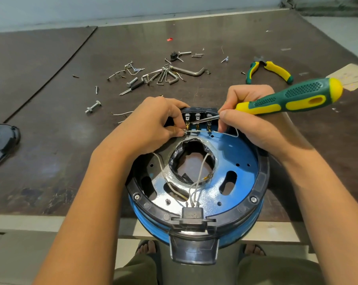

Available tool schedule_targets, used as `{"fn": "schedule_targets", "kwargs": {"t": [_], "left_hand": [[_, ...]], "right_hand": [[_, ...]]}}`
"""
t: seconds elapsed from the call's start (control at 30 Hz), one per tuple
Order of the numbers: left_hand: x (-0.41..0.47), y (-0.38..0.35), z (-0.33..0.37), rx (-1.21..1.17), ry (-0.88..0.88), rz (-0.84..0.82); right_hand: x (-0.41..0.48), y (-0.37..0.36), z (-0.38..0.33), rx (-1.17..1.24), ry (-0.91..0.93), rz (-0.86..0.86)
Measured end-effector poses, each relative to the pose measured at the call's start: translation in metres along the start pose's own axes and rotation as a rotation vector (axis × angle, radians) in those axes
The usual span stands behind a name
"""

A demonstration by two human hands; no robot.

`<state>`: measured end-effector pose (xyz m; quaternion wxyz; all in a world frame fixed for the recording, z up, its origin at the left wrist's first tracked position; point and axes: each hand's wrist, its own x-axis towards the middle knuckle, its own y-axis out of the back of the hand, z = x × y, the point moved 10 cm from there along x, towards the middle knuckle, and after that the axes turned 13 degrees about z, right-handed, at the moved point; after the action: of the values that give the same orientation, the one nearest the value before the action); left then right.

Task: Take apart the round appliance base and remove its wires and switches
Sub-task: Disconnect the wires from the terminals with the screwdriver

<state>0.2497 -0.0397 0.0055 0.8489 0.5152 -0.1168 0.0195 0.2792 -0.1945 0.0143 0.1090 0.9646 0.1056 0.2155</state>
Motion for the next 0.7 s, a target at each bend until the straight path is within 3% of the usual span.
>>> {"fn": "schedule_targets", "kwargs": {"t": [0.3,0.7], "left_hand": [[0.0,-0.0001,-0.0017,-0.008,0.005,0.004],[-0.0001,-0.0005,0.0002,-0.023,-0.027,-0.006]], "right_hand": [[-0.0002,0.0042,0.0004,0.127,0.005,0.036],[-0.0007,0.0012,-0.0033,0.121,0.03,-0.008]]}}
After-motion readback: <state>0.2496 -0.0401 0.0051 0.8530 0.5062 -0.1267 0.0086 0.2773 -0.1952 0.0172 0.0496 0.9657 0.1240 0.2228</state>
